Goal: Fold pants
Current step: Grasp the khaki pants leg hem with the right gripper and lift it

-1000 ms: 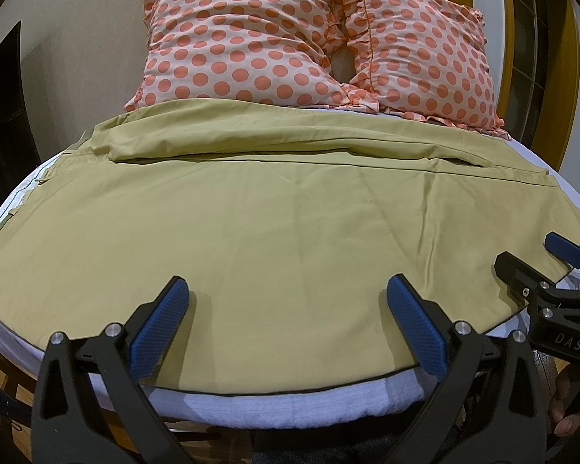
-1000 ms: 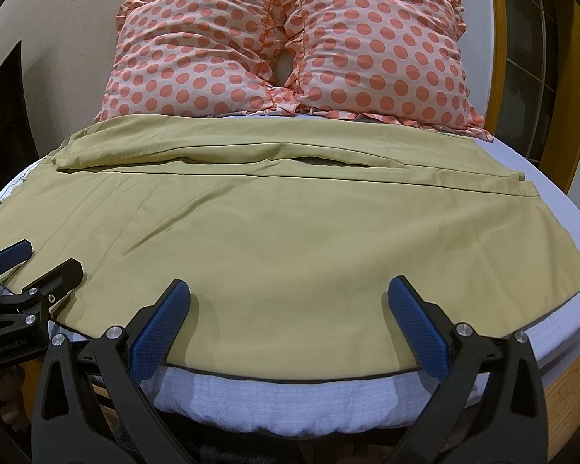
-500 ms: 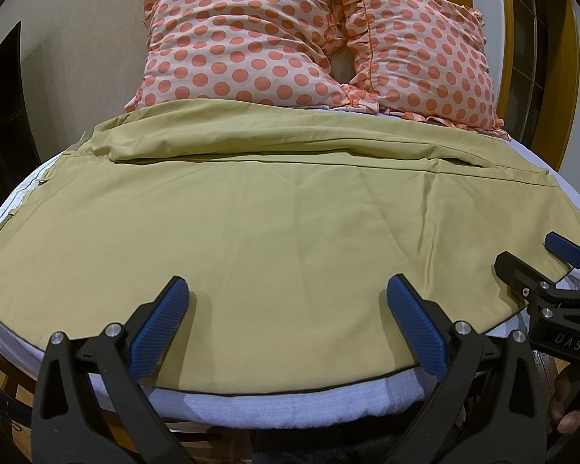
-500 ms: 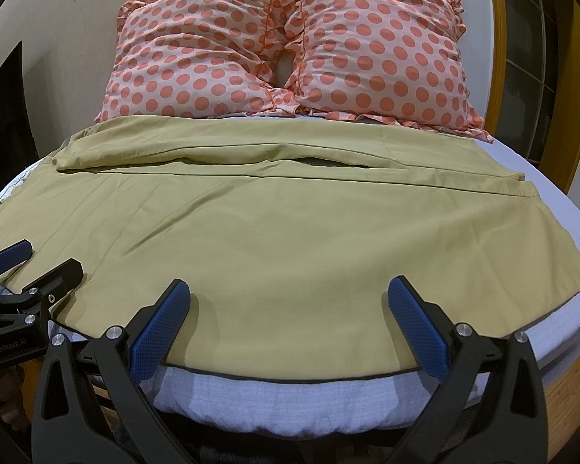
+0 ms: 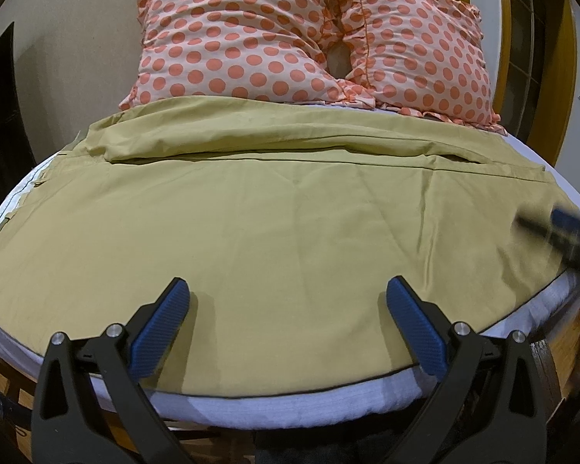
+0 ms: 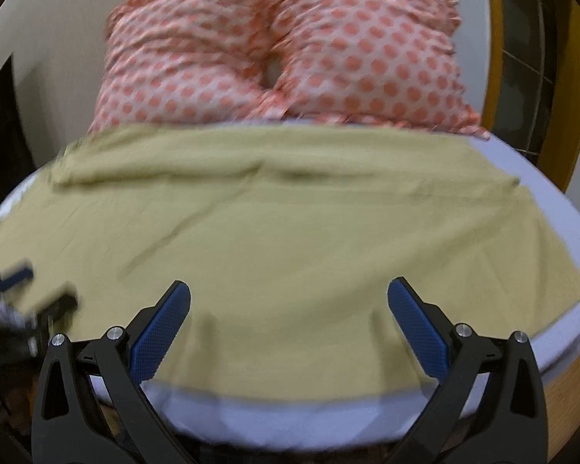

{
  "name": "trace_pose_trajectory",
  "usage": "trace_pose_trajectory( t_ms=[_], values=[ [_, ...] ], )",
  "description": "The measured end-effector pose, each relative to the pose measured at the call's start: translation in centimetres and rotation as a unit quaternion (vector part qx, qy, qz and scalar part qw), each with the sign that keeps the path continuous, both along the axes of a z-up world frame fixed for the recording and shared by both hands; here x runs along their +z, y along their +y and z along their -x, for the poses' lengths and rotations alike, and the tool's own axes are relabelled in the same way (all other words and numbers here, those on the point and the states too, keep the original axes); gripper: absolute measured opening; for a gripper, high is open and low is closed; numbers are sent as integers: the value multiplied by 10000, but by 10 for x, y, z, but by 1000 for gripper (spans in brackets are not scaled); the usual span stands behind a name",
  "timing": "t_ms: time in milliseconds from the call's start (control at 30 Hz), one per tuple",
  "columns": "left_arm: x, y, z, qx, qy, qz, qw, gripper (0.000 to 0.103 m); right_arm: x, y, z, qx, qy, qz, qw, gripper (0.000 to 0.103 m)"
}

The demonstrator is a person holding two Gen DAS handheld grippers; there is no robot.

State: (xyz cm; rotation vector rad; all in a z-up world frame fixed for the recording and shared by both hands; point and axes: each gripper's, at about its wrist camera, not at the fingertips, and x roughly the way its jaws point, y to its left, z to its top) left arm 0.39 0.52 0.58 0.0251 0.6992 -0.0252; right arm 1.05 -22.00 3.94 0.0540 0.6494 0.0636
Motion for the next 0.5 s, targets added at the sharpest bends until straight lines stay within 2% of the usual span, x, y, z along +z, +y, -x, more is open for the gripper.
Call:
trace_pose_trajectory(
  t_ms=[100, 133, 233, 300, 367, 433, 500],
  values=[
    [17, 5, -2, 38, -246, 6, 9997, 101, 37, -35, -42, -394, 35, -117, 9991, 102],
    [22, 6, -3, 36, -318, 15, 9995, 101, 51, -54, -72, -709, 161, -138, 9973, 102],
    [37, 10, -11, 39, -507, 34, 9987, 101, 62, -94, -147, -1401, 509, -246, 9885, 101],
    [42, 8, -16, 24, -565, 38, 9984, 101, 56, -123, -198, -1921, 903, -409, 9764, 79],
    [46, 9, -21, 36, -620, 1, 9981, 101, 38, -151, -249, -2335, 1388, -721, 9597, 68],
    [48, 10, -26, 49, -689, -56, 9976, 101, 18, -176, -288, -2802, 1744, -1067, 9379, 65],
    [48, 10, -27, 61, -739, -117, 9972, 101, 4, -190, -311, -3123, 1844, -1160, 9247, 64]
  ],
)
